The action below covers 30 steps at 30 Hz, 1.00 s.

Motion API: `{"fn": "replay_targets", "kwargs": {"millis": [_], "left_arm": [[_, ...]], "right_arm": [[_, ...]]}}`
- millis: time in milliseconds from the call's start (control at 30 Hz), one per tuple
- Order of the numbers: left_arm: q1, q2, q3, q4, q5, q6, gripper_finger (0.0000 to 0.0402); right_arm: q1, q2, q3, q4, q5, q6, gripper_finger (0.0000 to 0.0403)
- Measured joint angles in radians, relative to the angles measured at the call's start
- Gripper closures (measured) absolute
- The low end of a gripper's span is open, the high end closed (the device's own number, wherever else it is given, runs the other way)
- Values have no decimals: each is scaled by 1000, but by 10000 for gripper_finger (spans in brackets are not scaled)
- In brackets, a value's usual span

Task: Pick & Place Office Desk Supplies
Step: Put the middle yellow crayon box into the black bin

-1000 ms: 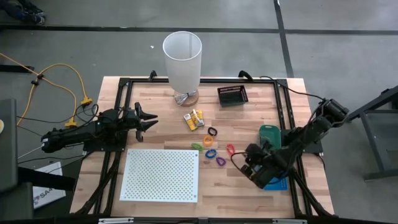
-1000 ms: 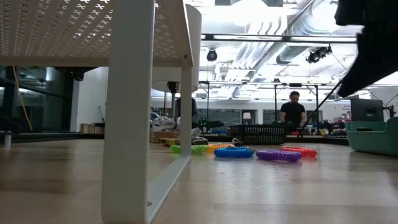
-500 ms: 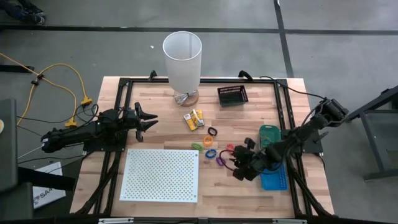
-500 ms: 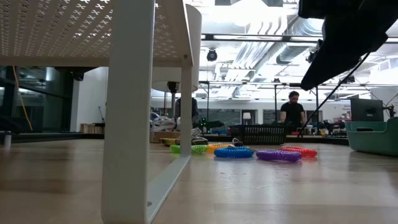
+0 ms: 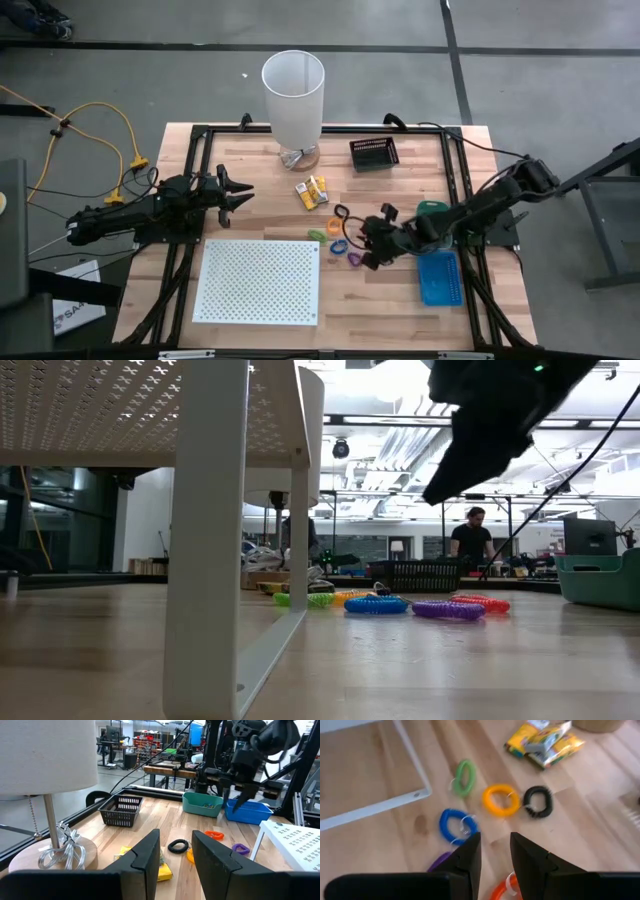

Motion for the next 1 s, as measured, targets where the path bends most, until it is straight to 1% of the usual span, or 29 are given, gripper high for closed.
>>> {"fn": "replay_targets", "kwargs": {"millis": [100,367,467,633,867,1000], "left_arm": [[0,0,0,0,0,0,293],[0,0,0,0,0,0,293],[0,0,0,0,0,0,293],[0,0,0,0,0,0,293],[0,0,0,0,0,0,293],[0,0,0,0,0,0,293]], "right_arm": [[-44,0,0,10,0,-26,310],[-150,0,0,10,10,-34,310],[-190,0,0,10,7,-74,310],[-250,0,0,30,-3,-186,310],[-312,2,0,78,-138,-382,310],[-324,11,0,94,-177,-472,310]]}}
